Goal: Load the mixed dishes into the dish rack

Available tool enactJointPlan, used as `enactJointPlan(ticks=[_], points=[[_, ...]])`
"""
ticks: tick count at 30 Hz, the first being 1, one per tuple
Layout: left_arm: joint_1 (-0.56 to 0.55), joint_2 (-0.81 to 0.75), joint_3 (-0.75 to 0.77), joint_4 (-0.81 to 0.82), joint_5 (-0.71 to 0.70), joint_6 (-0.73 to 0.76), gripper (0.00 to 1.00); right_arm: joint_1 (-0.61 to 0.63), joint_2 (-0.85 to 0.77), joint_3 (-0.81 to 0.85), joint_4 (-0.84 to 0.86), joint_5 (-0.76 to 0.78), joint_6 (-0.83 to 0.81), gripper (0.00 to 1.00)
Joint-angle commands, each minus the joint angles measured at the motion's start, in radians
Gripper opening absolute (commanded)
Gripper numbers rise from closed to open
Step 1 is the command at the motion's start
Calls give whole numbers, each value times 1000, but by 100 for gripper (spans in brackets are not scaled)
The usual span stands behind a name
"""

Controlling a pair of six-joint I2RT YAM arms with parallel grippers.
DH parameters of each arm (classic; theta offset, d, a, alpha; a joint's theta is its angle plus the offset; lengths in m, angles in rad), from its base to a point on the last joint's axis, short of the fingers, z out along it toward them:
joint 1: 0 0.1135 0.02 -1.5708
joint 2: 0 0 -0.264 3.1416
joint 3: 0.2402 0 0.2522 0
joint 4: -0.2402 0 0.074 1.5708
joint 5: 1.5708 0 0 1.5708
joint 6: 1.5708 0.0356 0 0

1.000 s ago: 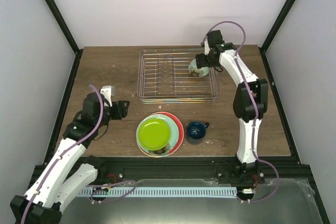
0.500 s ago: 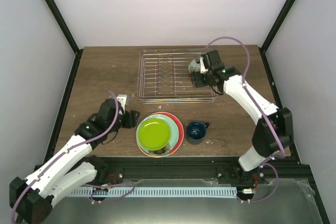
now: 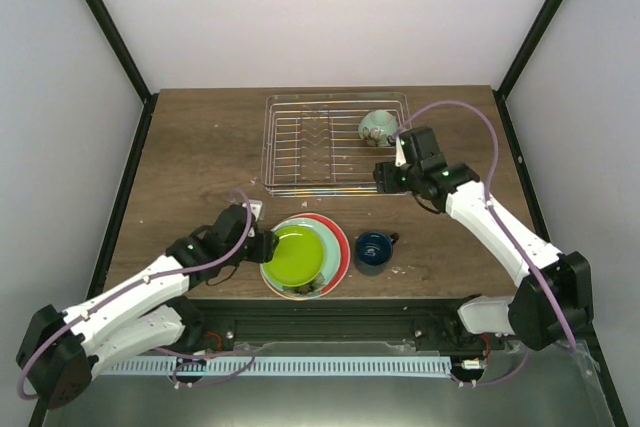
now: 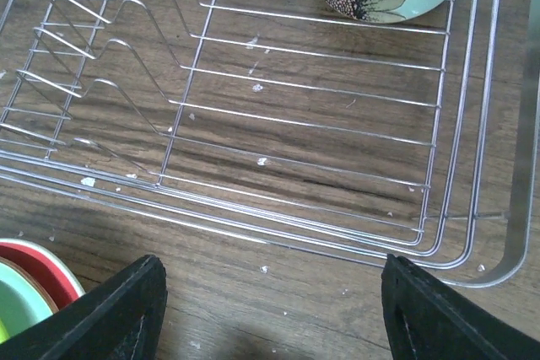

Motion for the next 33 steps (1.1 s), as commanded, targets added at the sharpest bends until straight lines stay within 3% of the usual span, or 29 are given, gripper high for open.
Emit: enactJointPlan(ticks=[1,13,33], points=[[-34,46,-4,56,-40,-28,62,8,-38,-20,5,9,17,71],[-49,117,-22,98,-45,-32,61,7,-44,-27,-4,37,12,72],[-62,53,0,116,16,-34,60,8,-37,-56,-11,66,17,74]])
